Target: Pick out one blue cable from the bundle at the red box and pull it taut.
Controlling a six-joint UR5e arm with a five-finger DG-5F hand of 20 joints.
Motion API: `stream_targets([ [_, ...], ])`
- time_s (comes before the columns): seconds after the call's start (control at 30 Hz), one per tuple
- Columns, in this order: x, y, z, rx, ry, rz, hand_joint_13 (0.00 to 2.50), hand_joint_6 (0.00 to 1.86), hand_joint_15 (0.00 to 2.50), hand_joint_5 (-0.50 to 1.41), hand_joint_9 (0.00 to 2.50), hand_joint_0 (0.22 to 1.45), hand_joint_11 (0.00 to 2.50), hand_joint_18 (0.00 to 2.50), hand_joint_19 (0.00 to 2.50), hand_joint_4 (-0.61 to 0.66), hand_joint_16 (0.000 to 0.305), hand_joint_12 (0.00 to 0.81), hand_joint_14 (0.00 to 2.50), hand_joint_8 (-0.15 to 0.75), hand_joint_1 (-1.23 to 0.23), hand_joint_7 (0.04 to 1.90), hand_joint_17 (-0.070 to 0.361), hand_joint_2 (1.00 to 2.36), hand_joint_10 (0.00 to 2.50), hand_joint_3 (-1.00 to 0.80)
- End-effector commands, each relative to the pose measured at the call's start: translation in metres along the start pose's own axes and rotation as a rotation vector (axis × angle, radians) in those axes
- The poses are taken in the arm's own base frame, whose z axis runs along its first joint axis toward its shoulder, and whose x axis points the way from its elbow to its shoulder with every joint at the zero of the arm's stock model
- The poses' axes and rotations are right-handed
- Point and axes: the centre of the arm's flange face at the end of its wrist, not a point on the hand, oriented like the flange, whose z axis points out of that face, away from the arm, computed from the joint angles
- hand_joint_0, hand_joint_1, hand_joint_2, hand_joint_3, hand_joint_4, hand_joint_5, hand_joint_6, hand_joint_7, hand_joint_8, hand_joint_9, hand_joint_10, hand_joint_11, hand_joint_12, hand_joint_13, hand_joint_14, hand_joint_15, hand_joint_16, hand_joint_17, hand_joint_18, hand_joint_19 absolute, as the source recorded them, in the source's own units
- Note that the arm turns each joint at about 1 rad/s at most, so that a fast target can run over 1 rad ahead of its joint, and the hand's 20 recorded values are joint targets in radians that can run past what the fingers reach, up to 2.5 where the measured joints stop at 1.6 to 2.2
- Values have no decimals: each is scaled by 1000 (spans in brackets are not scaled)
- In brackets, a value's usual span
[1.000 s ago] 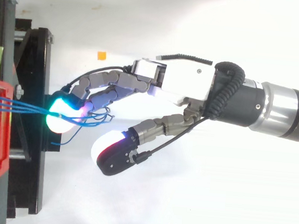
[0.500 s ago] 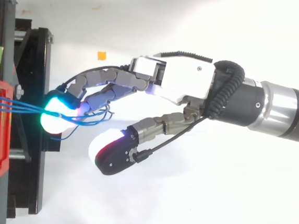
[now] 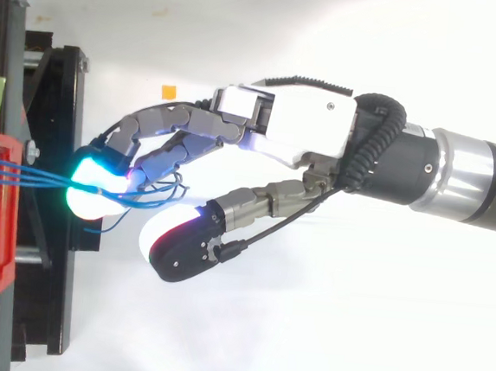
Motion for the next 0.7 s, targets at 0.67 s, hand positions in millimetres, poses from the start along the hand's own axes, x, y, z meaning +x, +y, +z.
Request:
stream_targets([
  [0.67, 1, 11, 8, -18, 6, 3, 685, 502, 448, -123, 748, 591, 459, 483, 682, 162, 48, 305, 17, 223, -622, 1126, 109, 1012, 16, -352],
])
